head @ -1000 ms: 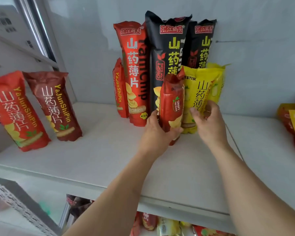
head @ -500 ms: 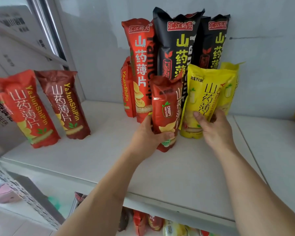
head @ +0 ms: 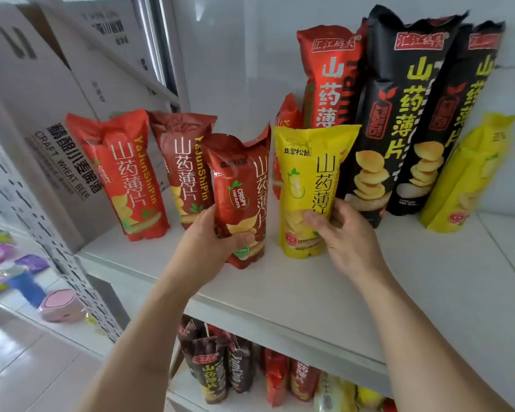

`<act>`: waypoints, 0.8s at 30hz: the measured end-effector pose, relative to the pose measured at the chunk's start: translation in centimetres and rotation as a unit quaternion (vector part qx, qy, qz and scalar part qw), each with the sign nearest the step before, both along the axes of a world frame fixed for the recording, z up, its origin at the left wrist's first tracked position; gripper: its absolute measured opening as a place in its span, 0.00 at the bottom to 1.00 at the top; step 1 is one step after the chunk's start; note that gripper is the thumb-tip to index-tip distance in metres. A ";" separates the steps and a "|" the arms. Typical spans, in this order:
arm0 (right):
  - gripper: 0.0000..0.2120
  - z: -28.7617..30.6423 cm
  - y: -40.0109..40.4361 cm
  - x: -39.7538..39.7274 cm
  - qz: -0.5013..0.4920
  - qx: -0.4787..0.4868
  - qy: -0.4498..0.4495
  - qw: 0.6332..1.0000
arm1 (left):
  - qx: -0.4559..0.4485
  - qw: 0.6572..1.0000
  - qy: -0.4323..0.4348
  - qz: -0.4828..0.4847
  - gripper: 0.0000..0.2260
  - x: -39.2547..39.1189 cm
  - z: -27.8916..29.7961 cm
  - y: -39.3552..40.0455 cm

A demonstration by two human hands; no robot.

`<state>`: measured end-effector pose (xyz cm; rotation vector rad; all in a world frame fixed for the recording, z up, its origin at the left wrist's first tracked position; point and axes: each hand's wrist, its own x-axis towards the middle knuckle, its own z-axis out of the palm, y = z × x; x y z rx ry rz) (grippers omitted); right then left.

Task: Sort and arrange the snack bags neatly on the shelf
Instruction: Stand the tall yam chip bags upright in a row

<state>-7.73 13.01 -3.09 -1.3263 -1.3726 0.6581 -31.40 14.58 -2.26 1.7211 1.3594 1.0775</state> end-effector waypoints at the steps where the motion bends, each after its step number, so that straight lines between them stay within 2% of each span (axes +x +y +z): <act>1: 0.28 0.0 0.6 -0.9 0.008 -0.001 0.004 1.000 | 0.000 1.000 0.005 0.001 0.23 -1.0 0.0 0.0; 5: 0.29 0.4 2.5 -4.3 0.036 0.002 0.014 0.999 | -0.002 1.000 0.001 0.016 0.19 -4.5 -0.1 0.1; 10: 0.20 0.5 4.7 -7.5 0.073 -0.008 0.041 0.996 | 0.000 0.999 0.004 0.044 0.28 -7.9 0.0 0.3; 13: 0.18 0.5 5.7 -9.1 0.078 -0.007 0.040 0.996 | 0.000 0.999 0.014 0.045 0.29 -9.6 0.0 0.5; 20: 0.23 0.7 6.4 -10.7 0.079 -0.017 0.030 0.996 | 0.006 0.997 0.056 0.045 0.30 -10.8 -0.2 0.8; 24: 0.40 0.3 5.5 -9.9 0.053 -0.041 -0.026 0.997 | 0.032 0.995 0.046 0.088 0.36 -10.2 -0.9 0.2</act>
